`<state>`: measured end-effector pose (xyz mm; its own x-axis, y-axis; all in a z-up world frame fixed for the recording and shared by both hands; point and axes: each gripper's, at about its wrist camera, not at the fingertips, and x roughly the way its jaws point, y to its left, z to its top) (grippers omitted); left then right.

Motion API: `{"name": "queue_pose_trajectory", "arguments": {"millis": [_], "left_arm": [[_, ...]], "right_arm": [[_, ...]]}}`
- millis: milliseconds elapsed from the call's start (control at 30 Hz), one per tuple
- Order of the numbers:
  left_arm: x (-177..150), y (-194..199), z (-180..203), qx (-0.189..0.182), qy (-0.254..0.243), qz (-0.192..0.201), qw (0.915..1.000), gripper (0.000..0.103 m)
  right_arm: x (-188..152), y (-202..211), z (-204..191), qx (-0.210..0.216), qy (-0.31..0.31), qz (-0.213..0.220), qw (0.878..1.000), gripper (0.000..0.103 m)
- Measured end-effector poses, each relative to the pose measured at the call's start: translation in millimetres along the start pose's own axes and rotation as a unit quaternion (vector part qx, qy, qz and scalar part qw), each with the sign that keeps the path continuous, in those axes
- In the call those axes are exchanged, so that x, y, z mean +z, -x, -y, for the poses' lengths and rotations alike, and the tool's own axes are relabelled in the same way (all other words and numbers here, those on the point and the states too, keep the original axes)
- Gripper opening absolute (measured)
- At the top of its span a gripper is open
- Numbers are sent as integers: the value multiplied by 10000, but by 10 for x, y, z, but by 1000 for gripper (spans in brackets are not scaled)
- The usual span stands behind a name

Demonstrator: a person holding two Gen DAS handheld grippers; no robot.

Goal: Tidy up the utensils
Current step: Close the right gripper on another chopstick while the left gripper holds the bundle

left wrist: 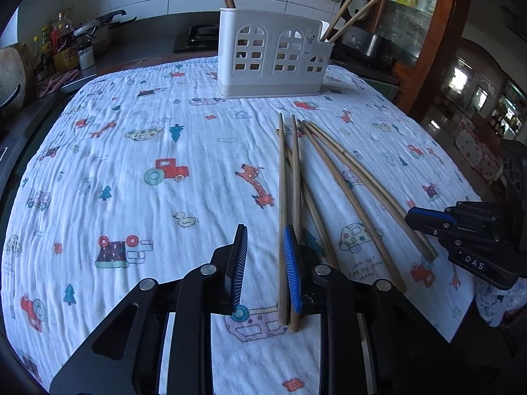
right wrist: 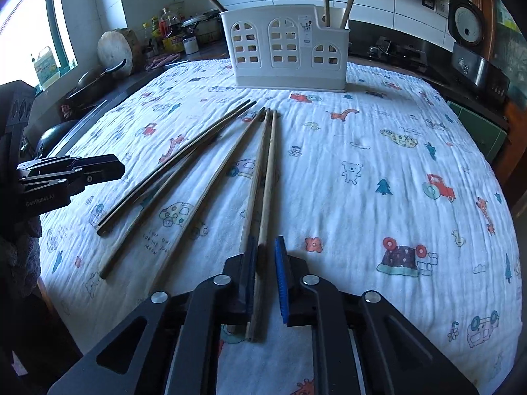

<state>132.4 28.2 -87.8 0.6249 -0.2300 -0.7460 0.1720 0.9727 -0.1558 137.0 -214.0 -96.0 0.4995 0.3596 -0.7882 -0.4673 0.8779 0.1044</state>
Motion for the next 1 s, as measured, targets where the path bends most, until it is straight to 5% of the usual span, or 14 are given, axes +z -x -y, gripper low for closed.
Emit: {"name": "queue_pose_trajectory", "arguments": {"millis": [300, 1000], "left_arm": [[-51, -146, 75, -111, -74, -227, 9997, 10], [-28, -258, 117, -17, 142, -464, 9988, 6]], "right_arm": [[-48, 25, -2, -149, 35, -84, 9998, 8], [-93, 50, 25, -118, -29, -39, 9999, 7]]}}
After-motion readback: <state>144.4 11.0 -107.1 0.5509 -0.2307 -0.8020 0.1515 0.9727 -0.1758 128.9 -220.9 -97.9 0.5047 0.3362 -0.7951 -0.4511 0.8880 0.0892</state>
